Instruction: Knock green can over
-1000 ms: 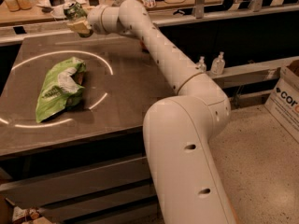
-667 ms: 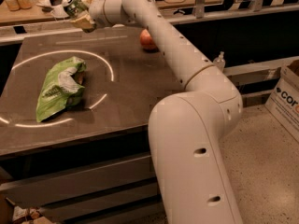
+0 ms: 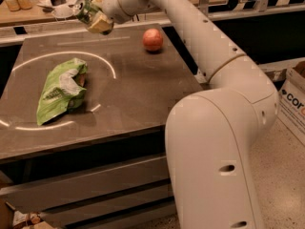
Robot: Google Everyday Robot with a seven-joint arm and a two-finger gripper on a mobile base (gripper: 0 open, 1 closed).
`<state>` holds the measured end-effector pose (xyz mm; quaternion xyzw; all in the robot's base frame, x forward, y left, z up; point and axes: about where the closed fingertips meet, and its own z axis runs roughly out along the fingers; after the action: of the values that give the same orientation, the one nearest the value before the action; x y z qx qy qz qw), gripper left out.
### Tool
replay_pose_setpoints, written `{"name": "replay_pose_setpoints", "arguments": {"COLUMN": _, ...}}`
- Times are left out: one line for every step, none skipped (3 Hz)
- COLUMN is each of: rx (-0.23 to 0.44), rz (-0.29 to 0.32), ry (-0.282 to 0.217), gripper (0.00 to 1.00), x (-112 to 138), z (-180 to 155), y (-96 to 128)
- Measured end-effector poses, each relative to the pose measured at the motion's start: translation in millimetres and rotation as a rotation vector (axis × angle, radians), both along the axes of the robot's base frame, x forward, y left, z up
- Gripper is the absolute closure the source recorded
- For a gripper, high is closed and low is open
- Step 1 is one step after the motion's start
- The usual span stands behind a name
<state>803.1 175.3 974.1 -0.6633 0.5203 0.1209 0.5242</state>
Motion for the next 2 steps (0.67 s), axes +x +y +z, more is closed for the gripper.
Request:
{"name": "replay_pose_setpoints", "arguments": {"rx": -0.155, "rz": -0.014, "ry": 0.05, "gripper": 1.0, "x": -10.7, "z": 1.0, "y": -31.8}}
{"name": "replay_pose_setpoints", "arguments": {"rx": -0.309, "rz": -0.004, "ry": 0.089, "gripper": 1.0, "x": -20.0, "z": -5.3, "y": -46.4}}
